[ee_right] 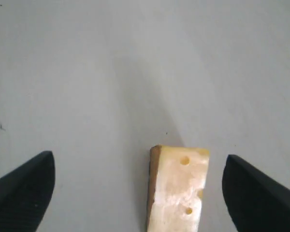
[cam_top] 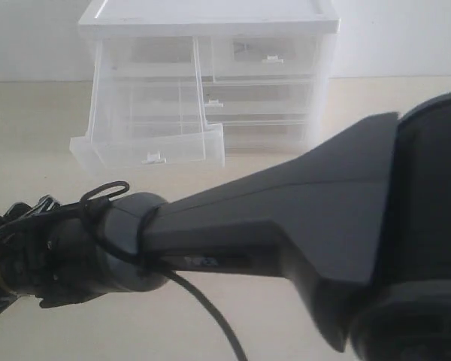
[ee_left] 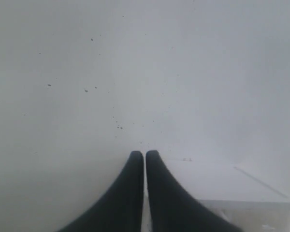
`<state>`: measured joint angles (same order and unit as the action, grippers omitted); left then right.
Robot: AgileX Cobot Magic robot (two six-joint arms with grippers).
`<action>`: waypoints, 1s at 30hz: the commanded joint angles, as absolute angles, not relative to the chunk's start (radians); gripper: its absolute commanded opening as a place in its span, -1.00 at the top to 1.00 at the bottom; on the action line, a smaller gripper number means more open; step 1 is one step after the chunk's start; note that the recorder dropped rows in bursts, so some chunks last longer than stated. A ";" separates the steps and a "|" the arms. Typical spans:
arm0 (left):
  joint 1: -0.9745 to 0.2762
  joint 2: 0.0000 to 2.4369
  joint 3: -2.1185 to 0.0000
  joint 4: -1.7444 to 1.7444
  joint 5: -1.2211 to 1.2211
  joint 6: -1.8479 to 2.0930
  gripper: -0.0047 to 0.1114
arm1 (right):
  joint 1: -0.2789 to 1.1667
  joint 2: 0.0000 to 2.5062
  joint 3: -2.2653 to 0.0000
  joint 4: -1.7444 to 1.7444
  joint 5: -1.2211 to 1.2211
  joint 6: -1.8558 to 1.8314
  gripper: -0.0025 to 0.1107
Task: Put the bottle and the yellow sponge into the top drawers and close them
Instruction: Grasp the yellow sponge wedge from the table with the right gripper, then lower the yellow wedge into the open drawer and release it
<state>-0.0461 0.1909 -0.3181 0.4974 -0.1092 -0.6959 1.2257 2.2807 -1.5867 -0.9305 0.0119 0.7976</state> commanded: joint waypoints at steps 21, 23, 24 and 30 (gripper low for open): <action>-0.044 0.187 -0.320 0.488 -0.126 -0.699 0.85 | 1.036 1.544 -1.163 -1.019 0.115 0.983 0.96; -0.044 0.187 -0.320 0.488 -0.131 -0.699 0.85 | 0.971 1.555 -1.193 -1.024 0.079 1.006 0.96; -0.044 0.187 -0.320 0.488 -0.136 -0.699 0.85 | 0.946 1.582 -1.211 -1.024 0.073 1.021 0.94; -0.044 0.187 -0.313 0.488 -0.140 -0.699 0.85 | 0.889 1.735 -1.322 -0.990 0.125 1.044 0.04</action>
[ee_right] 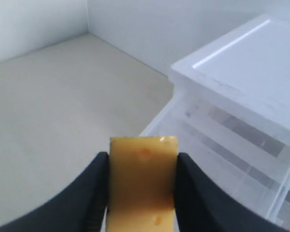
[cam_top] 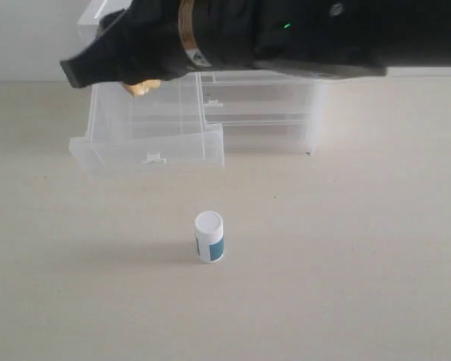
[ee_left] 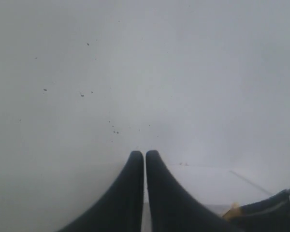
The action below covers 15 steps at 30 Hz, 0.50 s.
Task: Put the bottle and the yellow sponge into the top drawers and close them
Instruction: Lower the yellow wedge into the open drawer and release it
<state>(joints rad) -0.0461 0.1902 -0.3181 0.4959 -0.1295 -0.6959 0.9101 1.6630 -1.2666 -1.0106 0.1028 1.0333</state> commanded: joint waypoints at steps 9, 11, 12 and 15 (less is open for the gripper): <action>-0.044 0.187 -0.313 0.489 -0.141 -0.689 0.85 | 0.915 1.670 -1.335 -0.958 0.301 1.006 -0.53; -0.044 0.187 -0.313 0.489 -0.141 -0.687 0.85 | 0.953 1.625 -1.294 -0.935 0.331 0.923 -0.01; -0.044 0.187 -0.313 0.489 -0.141 -0.687 0.85 | 0.973 1.608 -1.273 -0.904 0.346 0.891 0.25; -0.044 0.187 -0.313 0.489 -0.141 -0.687 0.85 | 1.055 1.560 -1.188 -0.825 0.363 0.853 0.93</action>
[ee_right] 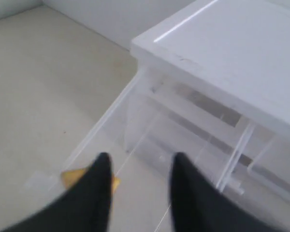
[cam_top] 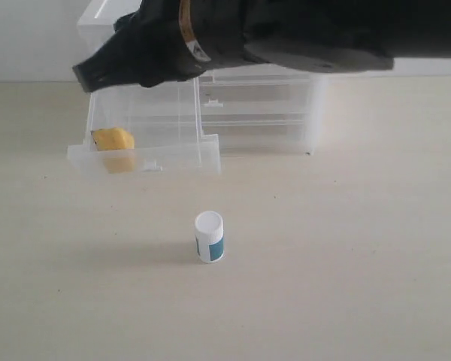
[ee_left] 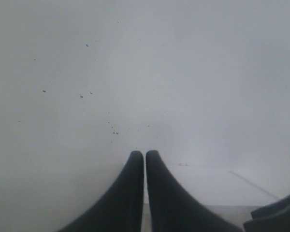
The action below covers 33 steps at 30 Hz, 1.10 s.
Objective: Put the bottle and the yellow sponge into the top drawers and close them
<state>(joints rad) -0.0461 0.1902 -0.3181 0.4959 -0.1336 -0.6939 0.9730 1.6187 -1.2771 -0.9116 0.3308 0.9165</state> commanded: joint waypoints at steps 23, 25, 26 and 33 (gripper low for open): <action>-0.044 0.187 -0.303 0.489 -0.155 -0.687 0.85 | 1.026 1.817 -1.291 -1.022 0.280 0.853 0.91; -0.044 0.187 -0.303 0.489 -0.155 -0.687 0.85 | 1.021 1.828 -1.331 -1.044 0.333 0.856 0.91; -0.044 0.187 -0.303 0.489 -0.155 -0.687 0.85 | 1.017 1.839 -1.349 -1.054 0.345 0.856 0.91; -0.044 0.187 -0.303 0.489 -0.155 -0.687 0.85 | 0.965 1.883 -1.438 -0.987 0.393 0.857 0.91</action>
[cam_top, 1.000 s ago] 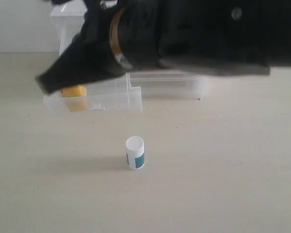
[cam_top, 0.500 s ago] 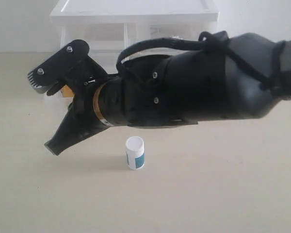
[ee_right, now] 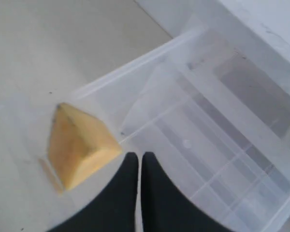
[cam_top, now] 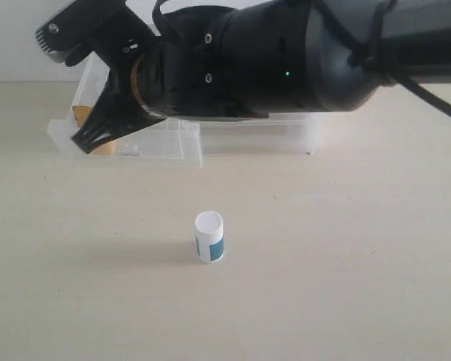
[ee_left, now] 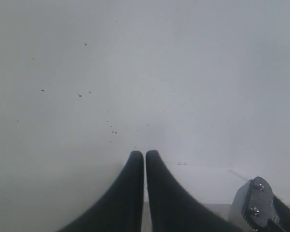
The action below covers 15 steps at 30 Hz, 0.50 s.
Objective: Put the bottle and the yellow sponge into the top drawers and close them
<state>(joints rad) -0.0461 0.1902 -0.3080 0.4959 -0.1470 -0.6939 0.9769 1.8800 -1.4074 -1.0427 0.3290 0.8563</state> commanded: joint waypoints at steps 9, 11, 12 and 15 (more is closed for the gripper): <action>-0.044 0.187 -0.303 0.496 -0.151 -0.687 0.85 | 1.122 1.778 -1.426 -0.668 0.521 0.580 0.91; -0.044 0.187 -0.303 0.496 -0.149 -0.687 0.85 | 1.153 1.791 -1.393 -0.647 0.495 0.530 0.91; -0.044 0.187 -0.300 0.496 -0.150 -0.687 0.85 | 1.159 1.820 -1.362 -0.677 0.456 0.522 0.91; -0.044 0.187 -0.294 0.493 -0.155 -0.687 0.85 | 1.136 1.863 -1.363 -0.832 0.461 0.621 0.91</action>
